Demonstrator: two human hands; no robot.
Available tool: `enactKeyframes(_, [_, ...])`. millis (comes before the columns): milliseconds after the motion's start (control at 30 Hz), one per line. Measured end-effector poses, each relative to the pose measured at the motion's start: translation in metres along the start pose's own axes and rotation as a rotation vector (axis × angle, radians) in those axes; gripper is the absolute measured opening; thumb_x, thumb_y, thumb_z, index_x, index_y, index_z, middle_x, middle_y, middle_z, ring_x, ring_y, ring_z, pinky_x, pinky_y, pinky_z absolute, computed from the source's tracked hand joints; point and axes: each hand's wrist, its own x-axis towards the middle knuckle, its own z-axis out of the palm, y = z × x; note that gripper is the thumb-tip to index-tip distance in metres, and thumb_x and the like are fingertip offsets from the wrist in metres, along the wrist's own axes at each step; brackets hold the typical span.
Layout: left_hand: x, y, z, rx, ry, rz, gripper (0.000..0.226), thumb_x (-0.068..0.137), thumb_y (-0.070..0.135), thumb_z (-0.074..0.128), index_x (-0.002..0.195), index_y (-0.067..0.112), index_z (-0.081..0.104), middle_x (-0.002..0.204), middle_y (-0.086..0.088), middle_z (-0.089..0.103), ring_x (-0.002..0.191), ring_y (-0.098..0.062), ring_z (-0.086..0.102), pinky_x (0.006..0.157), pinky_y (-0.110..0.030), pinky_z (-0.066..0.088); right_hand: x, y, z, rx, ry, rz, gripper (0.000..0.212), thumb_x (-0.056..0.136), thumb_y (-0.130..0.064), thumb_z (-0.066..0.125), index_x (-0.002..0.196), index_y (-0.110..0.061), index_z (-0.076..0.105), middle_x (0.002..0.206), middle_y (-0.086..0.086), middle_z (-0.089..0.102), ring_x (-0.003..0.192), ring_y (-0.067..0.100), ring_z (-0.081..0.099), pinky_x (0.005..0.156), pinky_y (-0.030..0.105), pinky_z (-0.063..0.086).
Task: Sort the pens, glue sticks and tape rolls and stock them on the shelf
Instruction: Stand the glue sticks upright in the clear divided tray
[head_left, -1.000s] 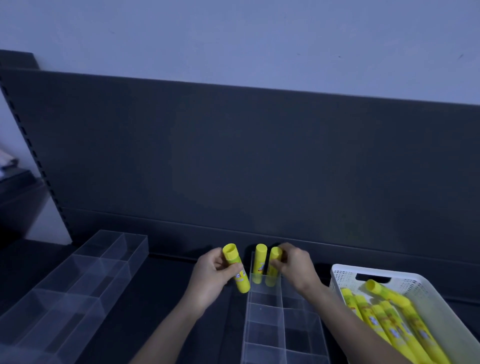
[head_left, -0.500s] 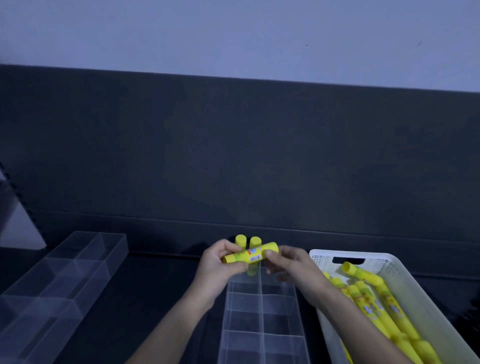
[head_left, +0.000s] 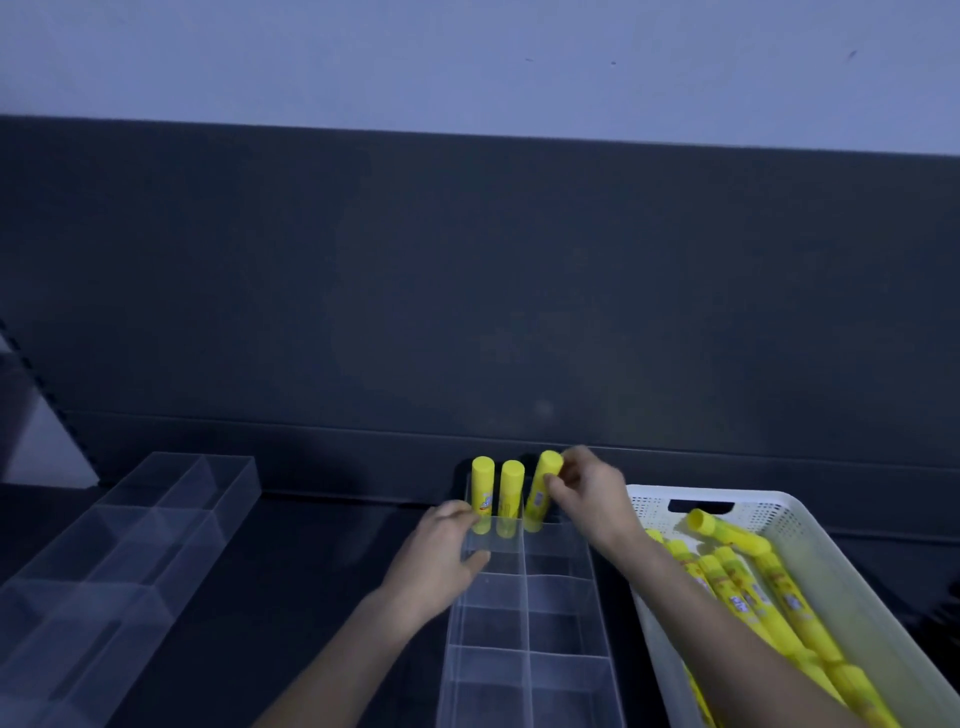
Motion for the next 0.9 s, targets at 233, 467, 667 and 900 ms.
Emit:
enactKeyframes(233, [0.003,0.000,-0.003,0.014,-0.015,0.024,0.042,0.090,0.028,0.056,0.129,0.011,0.052,0.130,0.005,0.044,0.117,-0.009,0.046,0.098,-0.018,0.037,-0.003,0.006,0.011,-0.197,-0.072,-0.029,0.030,0.088,-0.029,0.056,0.112,-0.013,0.052,0.096,0.009,0.068,0.090,0.029,0.063,0.076,0.035,0.051])
enactKeyframes(467, [0.006,0.005,-0.006,0.073,-0.036,-0.011,0.038,0.090,0.027,0.055,0.124,0.009,0.054,0.126,0.003,0.046,0.111,-0.013,0.051,0.094,-0.027,0.044,-0.007,0.006,0.009,-0.173,-0.081,-0.031,0.031,0.087,-0.027,0.058,0.114,-0.014,0.052,0.101,0.008,0.068,0.095,0.027,0.063,0.080,0.033,0.050])
enactKeyframes(667, [0.008,0.029,-0.002,0.137,0.044,0.023,0.035,0.092,0.027,0.051,0.124,0.013,0.055,0.127,0.001,0.050,0.119,-0.017,0.044,0.095,-0.028,0.042,-0.026,0.009,-0.023,-0.062,-0.021,-0.029,0.034,0.086,-0.021,0.062,0.116,-0.006,0.056,0.097,0.009,0.070,0.090,0.024,0.061,0.083,0.028,0.046])
enactKeyframes(900, [0.022,0.113,0.028,-0.022,0.029,0.189,0.023,0.090,0.014,0.052,0.107,0.007,0.066,0.107,-0.009,0.065,0.105,-0.024,0.057,0.090,-0.029,0.041,-0.061,0.086,-0.117,-0.128,0.162,0.166,0.016,0.088,-0.006,0.054,0.096,0.002,0.065,0.098,0.017,0.069,0.094,0.032,0.062,0.080,0.033,0.044])
